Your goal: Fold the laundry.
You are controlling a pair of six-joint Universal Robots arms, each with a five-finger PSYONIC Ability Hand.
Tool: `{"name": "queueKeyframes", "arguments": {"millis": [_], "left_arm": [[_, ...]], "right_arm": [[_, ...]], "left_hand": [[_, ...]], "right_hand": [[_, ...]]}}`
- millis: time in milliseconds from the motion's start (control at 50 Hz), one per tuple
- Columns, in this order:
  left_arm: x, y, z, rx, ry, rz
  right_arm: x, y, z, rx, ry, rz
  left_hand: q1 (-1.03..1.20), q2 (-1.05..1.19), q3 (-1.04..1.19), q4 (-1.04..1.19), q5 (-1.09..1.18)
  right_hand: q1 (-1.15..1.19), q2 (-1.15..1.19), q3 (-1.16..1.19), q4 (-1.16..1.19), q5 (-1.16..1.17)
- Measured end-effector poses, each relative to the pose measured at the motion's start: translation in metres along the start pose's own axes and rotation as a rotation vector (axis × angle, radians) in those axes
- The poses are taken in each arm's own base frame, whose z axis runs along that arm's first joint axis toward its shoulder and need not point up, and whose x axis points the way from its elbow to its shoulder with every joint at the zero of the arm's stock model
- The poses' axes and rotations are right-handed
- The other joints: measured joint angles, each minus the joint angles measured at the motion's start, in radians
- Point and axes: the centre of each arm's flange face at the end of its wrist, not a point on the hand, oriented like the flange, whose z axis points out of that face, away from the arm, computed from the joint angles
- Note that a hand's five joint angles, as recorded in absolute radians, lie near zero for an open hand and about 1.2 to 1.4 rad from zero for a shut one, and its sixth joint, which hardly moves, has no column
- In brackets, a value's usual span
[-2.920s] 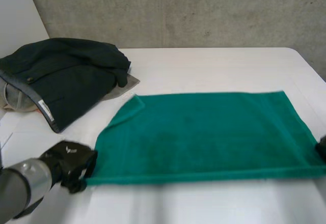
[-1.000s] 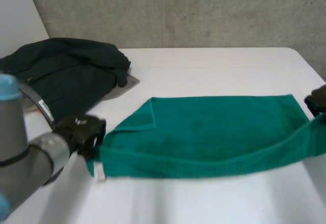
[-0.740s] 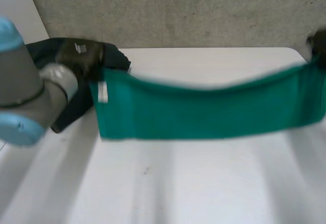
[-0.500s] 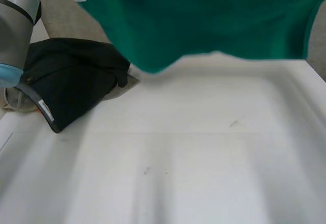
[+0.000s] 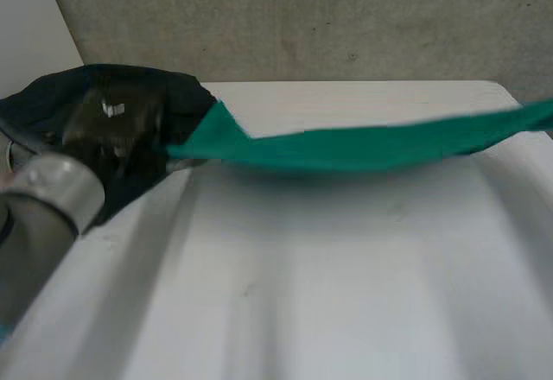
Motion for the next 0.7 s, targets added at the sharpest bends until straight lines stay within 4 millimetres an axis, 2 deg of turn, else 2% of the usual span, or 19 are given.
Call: {"name": "queueKeyframes", "arguments": {"millis": [100,180,260,320,380,480,580,700], "left_arm": [[0.012,0.025,-0.041,-0.114,0.038,0.026],[0.018,0.04,-0.069,-0.207,0.065,0.051],[0.021,0.051,-0.083,-0.291,0.087,0.065],[0.022,0.056,-0.081,-0.333,0.095,0.068],[0.021,0.061,-0.067,-0.355,0.094,0.068],[0.019,0.068,-0.021,-0.323,0.081,0.075],[0.017,0.073,0.038,-0.248,0.064,0.104],[0.016,0.077,0.096,-0.189,0.048,0.152]], "right_arm": [[0.003,0.029,-0.022,-0.13,-0.065,-0.068],[0.006,0.043,-0.038,-0.216,-0.119,-0.119],[0.003,0.048,-0.048,-0.269,-0.181,-0.143],[-0.003,0.05,-0.048,-0.277,-0.221,-0.147],[-0.013,0.055,-0.04,-0.274,-0.257,-0.144],[-0.031,0.07,-0.016,-0.278,-0.26,-0.138],[-0.048,0.091,0.019,-0.309,-0.204,-0.138],[-0.063,0.109,0.053,-0.311,-0.152,-0.134]], "left_hand": [[0.0,0.0,0.0,0.0,0.0],[0.0,0.0,0.0,0.0,0.0],[0.0,0.0,0.0,0.0,0.0],[0.0,0.0,0.0,0.0,0.0],[0.0,0.0,0.0,0.0,0.0],[0.0,0.0,0.0,0.0,0.0],[0.0,0.0,0.0,0.0,0.0],[0.0,0.0,0.0,0.0,0.0]], "right_hand": [[0.0,0.0,0.0,0.0,0.0],[0.0,0.0,0.0,0.0,0.0],[0.0,0.0,0.0,0.0,0.0],[0.0,0.0,0.0,0.0,0.0],[0.0,0.0,0.0,0.0,0.0],[0.0,0.0,0.0,0.0,0.0],[0.0,0.0,0.0,0.0,0.0],[0.0,0.0,0.0,0.0,0.0]]}}
